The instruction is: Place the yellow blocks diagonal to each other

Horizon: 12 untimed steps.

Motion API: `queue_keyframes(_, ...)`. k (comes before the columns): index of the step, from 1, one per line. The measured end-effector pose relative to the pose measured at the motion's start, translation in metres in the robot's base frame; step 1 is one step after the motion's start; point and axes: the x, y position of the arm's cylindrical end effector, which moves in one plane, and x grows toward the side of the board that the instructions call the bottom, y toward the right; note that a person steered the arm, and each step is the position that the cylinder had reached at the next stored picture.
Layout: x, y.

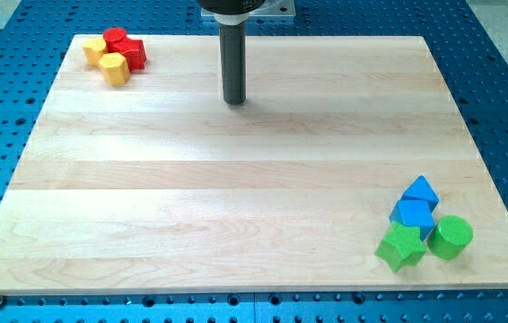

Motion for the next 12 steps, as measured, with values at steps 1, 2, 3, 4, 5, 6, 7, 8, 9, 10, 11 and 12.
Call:
queue_keyframes(1, 0.000, 0.000)
queue_keyframes(2, -0.014, -0.007)
queue_keyframes(3, -0.071, -0.034)
queue_keyframes(4, -0.131, -0.089)
queue_keyframes(5, -0.150, -0.132)
queue_keyframes(6, -0.150, -0.184)
queue_keyframes(7, -0.149, -0.210)
queue_keyframes(8, -0.149, -0.217)
queue_keyframes(9, -0.149, -0.278)
queue_keyframes(10, -0.147, -0.263)
queue_keyframes(11, -0.144, -0.210)
queue_keyframes(12, -0.127, -0.194)
